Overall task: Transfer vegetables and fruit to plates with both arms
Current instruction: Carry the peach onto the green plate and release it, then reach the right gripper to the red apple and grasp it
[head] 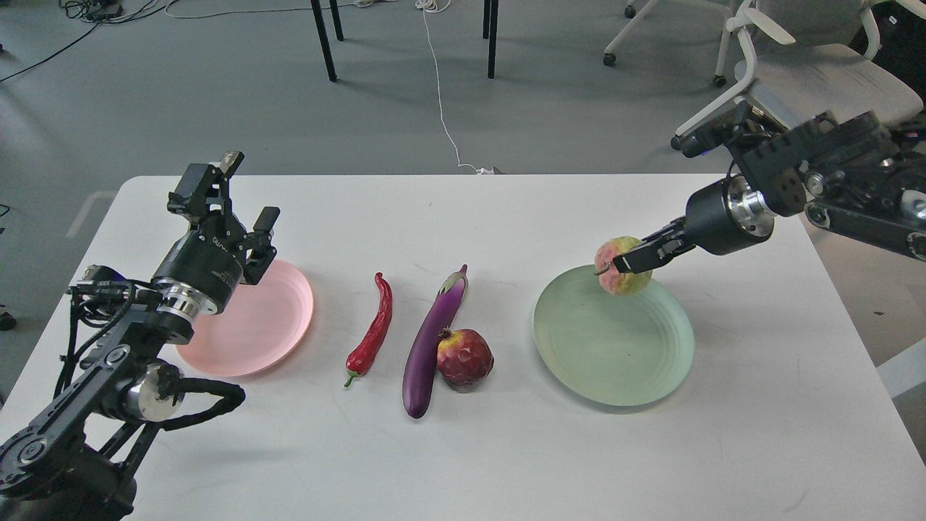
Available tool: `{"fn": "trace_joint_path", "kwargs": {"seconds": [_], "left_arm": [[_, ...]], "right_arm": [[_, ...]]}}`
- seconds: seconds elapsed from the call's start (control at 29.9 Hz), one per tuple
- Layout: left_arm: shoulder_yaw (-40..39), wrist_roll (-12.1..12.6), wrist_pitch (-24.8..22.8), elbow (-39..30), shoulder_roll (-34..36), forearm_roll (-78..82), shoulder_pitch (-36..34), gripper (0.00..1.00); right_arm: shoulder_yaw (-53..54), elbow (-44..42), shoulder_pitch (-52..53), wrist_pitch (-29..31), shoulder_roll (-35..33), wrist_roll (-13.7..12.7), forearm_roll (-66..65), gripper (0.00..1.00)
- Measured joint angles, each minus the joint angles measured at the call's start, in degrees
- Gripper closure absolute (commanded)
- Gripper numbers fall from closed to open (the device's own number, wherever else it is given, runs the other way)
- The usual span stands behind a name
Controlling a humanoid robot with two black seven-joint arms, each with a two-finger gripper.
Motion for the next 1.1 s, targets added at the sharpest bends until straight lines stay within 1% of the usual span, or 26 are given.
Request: {"fn": "trace_joint_path", "kwargs": {"seconds": [0.03, 0.07, 0.1, 0.13, 0.27, 0.43, 0.63, 0.74, 0.87, 0.97, 1.1], "left_arm": [[0.0, 0.0, 0.0, 0.0, -0.1, 0.0, 0.0, 0.01], [0.0, 0.0, 0.0, 0.0, -0.1, 0.0, 0.0, 0.01], [0.0, 0.0, 0.0, 0.0, -0.1, 0.0, 0.0, 0.01], [0.0, 0.0, 0.0, -0.1, -0.1, 0.0, 0.0, 0.01], [-0.1, 0.0, 0.0, -0.8, 0.2, 0.0, 0.0, 0.01], [-0.2, 0.0, 0.0, -1.0, 0.5, 0.0, 0.0, 0.01], [-0.3, 0.0, 0.0, -1.0, 0.5, 0.0, 0.0, 0.01], [-0.3, 0.0, 0.0, -1.0, 0.5, 0.0, 0.0, 0.01], [-0.3, 0.1, 0.0, -1.0, 0.8, 0.1, 0.1, 0.01], [-0.3, 0.1, 0.0, -1.0, 1.0, 0.1, 0.2, 0.01], [-0.3, 0.1, 0.0, -1.0, 1.1, 0.0, 0.2, 0.01]], "right_arm": [[0.0, 0.0, -1.3, -0.2, -0.7, 0.0, -0.4, 0.29], [0.0, 0.0, -2.4, -0.7, -1.0, 0.0, -0.6, 0.15], [0.1, -0.2, -3.4, -1.4, -1.2, 0.0, -0.7, 0.06], [0.2, -0.3, -4.0, -2.3, -1.2, 0.0, -0.7, 0.05], [0.5, -1.0, -4.9, -5.0, 0.0, 0.0, -0.7, 0.04], [0.8, -0.6, -2.3, -5.3, 2.7, 0.0, -0.3, 0.03], [0.9, 3.9, 2.5, -5.2, 7.1, 0.0, 0.0, 0.03], [1.0, 5.8, 3.4, -5.4, 11.2, 0.0, 0.5, 0.03], [0.8, 5.5, 3.3, -5.5, 17.5, 0.0, 2.8, 0.03], [0.6, 4.0, 2.8, -5.8, 22.1, 0.0, 4.5, 0.03], [0.3, -0.1, 1.1, -5.9, 28.0, 0.0, 5.0, 0.03]]}}
